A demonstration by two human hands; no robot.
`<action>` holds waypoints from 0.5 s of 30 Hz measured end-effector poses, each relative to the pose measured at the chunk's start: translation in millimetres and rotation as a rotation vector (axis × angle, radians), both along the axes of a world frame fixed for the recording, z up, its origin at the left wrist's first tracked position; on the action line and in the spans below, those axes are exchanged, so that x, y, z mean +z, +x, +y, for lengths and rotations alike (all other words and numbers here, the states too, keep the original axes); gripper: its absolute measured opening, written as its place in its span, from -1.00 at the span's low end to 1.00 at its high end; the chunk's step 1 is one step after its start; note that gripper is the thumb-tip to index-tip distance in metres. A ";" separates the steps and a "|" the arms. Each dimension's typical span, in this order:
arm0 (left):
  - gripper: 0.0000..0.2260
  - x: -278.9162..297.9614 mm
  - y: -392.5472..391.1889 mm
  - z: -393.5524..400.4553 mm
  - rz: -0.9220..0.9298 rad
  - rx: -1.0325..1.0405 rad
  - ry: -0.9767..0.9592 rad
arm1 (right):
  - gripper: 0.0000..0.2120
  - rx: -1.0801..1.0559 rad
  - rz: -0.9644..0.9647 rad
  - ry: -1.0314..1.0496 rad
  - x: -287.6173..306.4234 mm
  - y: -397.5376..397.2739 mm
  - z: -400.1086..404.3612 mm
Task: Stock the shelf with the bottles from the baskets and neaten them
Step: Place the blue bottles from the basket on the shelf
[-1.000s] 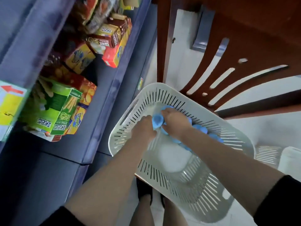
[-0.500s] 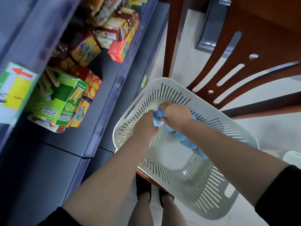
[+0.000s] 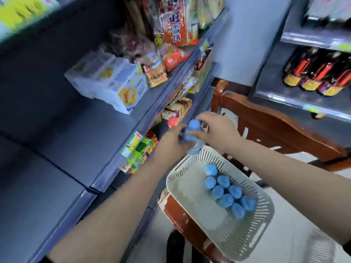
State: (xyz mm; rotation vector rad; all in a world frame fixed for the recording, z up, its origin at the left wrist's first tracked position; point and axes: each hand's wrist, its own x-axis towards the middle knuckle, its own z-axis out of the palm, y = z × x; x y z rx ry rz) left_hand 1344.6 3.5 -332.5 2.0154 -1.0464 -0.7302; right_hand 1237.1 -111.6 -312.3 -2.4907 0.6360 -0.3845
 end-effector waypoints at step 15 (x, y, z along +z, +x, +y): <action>-0.72 256.2 16.7 135.6 -0.350 0.237 -0.419 | -0.78 0.384 -0.462 -0.001 263.2 57.5 96.8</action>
